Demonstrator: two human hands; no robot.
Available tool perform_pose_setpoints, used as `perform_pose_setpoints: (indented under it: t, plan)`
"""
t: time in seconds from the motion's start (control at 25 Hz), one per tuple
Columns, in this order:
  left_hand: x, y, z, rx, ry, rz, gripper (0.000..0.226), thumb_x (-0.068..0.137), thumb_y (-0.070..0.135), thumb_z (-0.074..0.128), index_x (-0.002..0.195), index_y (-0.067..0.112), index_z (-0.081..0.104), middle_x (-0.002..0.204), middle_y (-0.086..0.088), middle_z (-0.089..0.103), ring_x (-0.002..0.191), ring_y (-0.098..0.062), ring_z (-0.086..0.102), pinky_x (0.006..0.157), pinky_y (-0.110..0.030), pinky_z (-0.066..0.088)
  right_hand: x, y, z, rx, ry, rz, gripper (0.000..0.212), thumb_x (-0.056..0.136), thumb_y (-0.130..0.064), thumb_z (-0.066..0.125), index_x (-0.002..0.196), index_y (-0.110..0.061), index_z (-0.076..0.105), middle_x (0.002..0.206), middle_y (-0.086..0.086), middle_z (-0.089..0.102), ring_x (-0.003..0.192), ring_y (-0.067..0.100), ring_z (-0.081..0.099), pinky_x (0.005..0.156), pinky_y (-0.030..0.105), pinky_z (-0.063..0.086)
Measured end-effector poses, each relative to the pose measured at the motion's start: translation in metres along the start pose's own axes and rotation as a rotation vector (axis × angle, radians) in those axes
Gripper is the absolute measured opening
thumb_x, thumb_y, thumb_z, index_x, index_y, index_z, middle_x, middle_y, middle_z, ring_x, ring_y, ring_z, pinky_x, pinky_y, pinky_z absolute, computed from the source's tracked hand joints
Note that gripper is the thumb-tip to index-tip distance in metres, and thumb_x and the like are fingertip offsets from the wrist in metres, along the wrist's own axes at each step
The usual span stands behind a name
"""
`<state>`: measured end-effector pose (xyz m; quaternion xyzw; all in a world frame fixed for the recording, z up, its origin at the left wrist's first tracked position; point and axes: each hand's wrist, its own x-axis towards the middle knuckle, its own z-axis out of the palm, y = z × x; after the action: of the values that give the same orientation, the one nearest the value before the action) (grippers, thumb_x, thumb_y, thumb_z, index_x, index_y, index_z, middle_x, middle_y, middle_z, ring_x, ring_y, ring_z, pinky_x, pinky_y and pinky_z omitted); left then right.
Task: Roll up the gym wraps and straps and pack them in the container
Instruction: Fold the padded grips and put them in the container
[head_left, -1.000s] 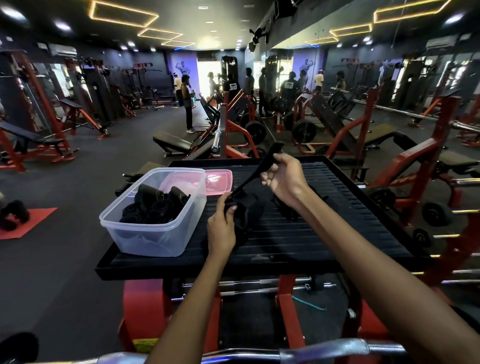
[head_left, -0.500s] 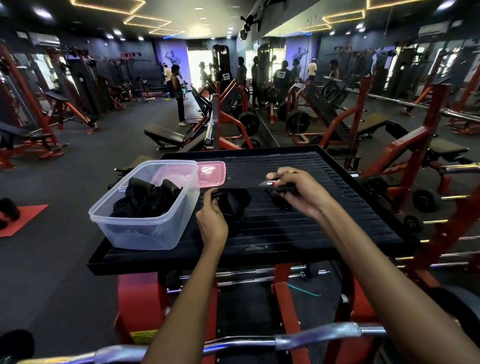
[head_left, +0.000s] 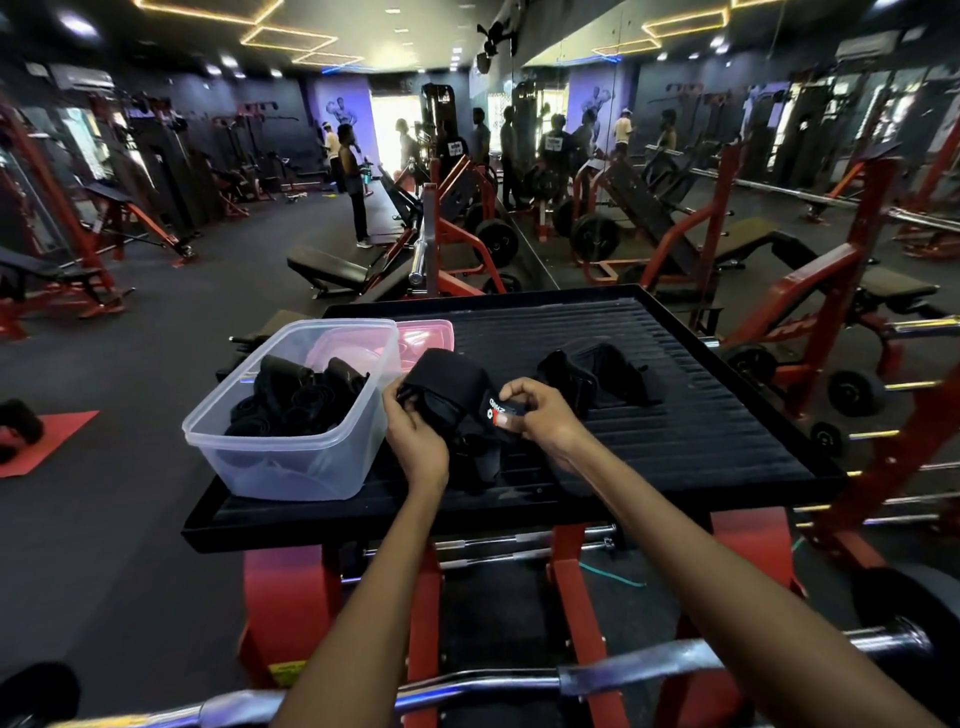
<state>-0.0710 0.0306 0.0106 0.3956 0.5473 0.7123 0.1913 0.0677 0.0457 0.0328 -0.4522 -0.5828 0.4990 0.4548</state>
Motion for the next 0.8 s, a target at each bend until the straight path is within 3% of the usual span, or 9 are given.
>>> perform_pose_setpoints:
  t: [0.2, 0.28, 0.36, 0.44, 0.56, 0.64, 0.72, 0.8]
  plan:
    - [0.002, 0.000, 0.000, -0.052, -0.026, 0.005, 0.041, 0.096, -0.005, 0.033, 0.110, 0.031, 0.046, 0.104, 0.011, 0.056, 0.089, 0.010, 0.057, 0.085, -0.012, 0.041, 0.016, -0.002, 0.011, 0.018, -0.135, 0.034, 0.034, 0.081, 0.018, 0.056, 0.075, -0.014, 0.048, 0.073, 0.004, 0.052, 0.063, 0.011, 0.046, 0.053, 0.018, 0.039]
    - [0.002, -0.002, 0.000, -0.028, -0.074, -0.034, 0.039, 0.097, -0.002, 0.033, 0.122, 0.023, 0.049, 0.103, 0.008, 0.057, 0.093, -0.004, 0.057, 0.090, -0.026, 0.046, 0.019, -0.002, 0.016, 0.066, -0.162, 0.080, 0.025, 0.084, 0.020, 0.048, 0.091, -0.003, 0.053, 0.077, 0.002, 0.053, 0.067, 0.011, 0.050, 0.059, 0.020, 0.044]
    - [0.002, -0.004, 0.001, -0.015, -0.075, -0.012, 0.037, 0.094, -0.003, 0.034, 0.126, 0.009, 0.047, 0.104, 0.005, 0.057, 0.100, -0.017, 0.057, 0.095, -0.037, 0.047, 0.020, -0.002, 0.020, 0.155, -0.212, 0.120, 0.043, 0.085, 0.023, 0.040, 0.121, 0.003, 0.049, 0.082, 0.000, 0.056, 0.077, 0.013, 0.056, 0.070, 0.024, 0.053]
    - [-0.001, -0.002, 0.001, -0.007, -0.052, 0.011, 0.039, 0.091, -0.003, 0.034, 0.127, 0.005, 0.045, 0.105, 0.001, 0.060, 0.105, -0.026, 0.059, 0.090, -0.028, 0.045, 0.017, -0.004, 0.023, 0.212, -0.275, 0.118, 0.054, 0.086, 0.022, 0.039, 0.133, -0.004, 0.045, 0.097, 0.001, 0.062, 0.088, 0.013, 0.060, 0.072, 0.022, 0.056]
    - [-0.011, 0.008, 0.000, 0.223, 0.017, 0.036, 0.048, 0.090, -0.009, 0.033, 0.134, 0.006, 0.040, 0.112, -0.015, 0.063, 0.104, -0.030, 0.059, 0.076, -0.019, 0.035, 0.012, -0.011, 0.027, 0.239, -0.273, 0.121, 0.045, 0.091, 0.010, 0.038, 0.132, -0.009, 0.047, 0.110, 0.006, 0.062, 0.093, 0.016, 0.060, 0.070, 0.021, 0.054]
    - [-0.014, 0.010, -0.002, 0.291, 0.032, 0.015, 0.053, 0.089, -0.008, 0.036, 0.139, 0.009, 0.034, 0.116, -0.018, 0.063, 0.104, -0.031, 0.060, 0.077, -0.027, 0.038, 0.012, -0.012, 0.025, 0.323, -0.230, 0.127, 0.027, 0.097, -0.011, 0.037, 0.116, -0.008, 0.056, 0.110, 0.010, 0.062, 0.094, 0.019, 0.058, 0.074, 0.027, 0.049]
    - [-0.012, 0.009, -0.002, 0.333, 0.009, -0.015, 0.055, 0.090, -0.005, 0.039, 0.141, 0.011, 0.029, 0.117, -0.020, 0.062, 0.106, -0.035, 0.059, 0.083, -0.036, 0.044, 0.010, -0.014, 0.023, 0.434, -0.243, 0.147, 0.034, 0.099, -0.038, 0.034, 0.100, -0.015, 0.059, 0.094, 0.003, 0.065, 0.083, 0.015, 0.061, 0.070, 0.027, 0.048]
    - [-0.009, 0.007, 0.000, 0.321, -0.042, 0.006, 0.047, 0.094, 0.002, 0.037, 0.140, 0.011, 0.030, 0.118, -0.022, 0.061, 0.107, -0.037, 0.059, 0.088, -0.041, 0.046, 0.008, -0.017, 0.025, 0.370, -0.261, 0.119, 0.034, 0.095, -0.043, 0.043, 0.107, -0.017, 0.061, 0.089, -0.004, 0.069, 0.073, 0.007, 0.064, 0.063, 0.020, 0.049]
